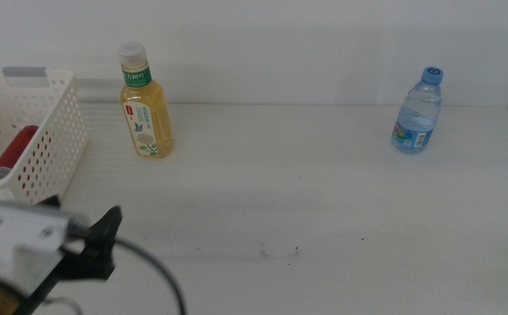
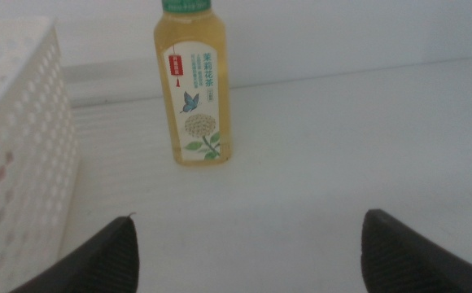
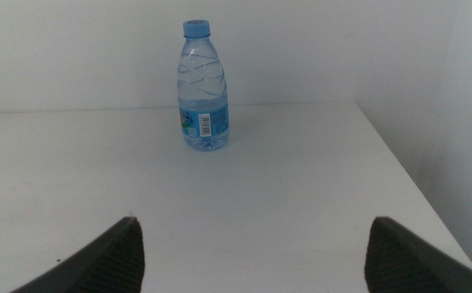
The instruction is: Use arms to grab the bottles and put them into the dustbin to the left of the table.
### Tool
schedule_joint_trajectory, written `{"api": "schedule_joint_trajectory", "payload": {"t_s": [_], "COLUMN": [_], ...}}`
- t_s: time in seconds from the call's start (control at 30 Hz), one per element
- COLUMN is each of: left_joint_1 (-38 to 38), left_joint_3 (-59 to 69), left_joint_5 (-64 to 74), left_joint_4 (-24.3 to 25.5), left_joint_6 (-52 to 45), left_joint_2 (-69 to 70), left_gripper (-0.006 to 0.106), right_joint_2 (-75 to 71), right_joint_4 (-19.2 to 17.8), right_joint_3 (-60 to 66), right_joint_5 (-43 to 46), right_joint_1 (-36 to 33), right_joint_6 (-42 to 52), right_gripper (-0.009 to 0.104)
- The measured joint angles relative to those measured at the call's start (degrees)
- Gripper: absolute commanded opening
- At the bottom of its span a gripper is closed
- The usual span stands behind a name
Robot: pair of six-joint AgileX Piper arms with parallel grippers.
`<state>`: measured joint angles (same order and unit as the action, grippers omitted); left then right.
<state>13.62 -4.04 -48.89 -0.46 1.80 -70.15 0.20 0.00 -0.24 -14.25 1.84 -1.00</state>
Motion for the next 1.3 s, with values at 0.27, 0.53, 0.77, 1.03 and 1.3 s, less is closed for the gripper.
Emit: {"api": "schedule_joint_trajectory", "payload": {"t_s": [0.27, 0.53, 0.77, 1.03, 1.3], "left_joint_1": [-0.9, -4.8, -7.9, -8.3, -8.4], "left_joint_3": [-11.1, -22.3, -31.4, -38.0, -42.9], "left_joint_5": [-7.6, -5.8, -2.4, -1.6, -1.2], "left_joint_4": [-0.6, 1.9, 8.5, 10.0, 10.2], "left_joint_6": [0.0, 0.0, 1.9, 2.9, 3.8], "left_joint_2": [-20.3, -30.0, -35.5, -41.4, -46.2], "left_gripper": [0.094, 0.094, 0.094, 0.094, 0.094], "right_joint_2": [0.0, 0.0, 0.0, 0.0, 0.0], "right_joint_4": [0.0, 0.0, 0.0, 0.0, 0.0], "right_joint_3": [0.0, 0.0, 0.0, 0.0, 0.0], "right_joint_5": [0.0, 0.0, 0.0, 0.0, 0.0], "right_joint_1": [0.0, 0.0, 0.0, 0.0, 0.0], "right_joint_6": [0.0, 0.0, 0.0, 0.0, 0.0], "right_gripper": [0.077, 0.077, 0.077, 0.077, 0.077]}}
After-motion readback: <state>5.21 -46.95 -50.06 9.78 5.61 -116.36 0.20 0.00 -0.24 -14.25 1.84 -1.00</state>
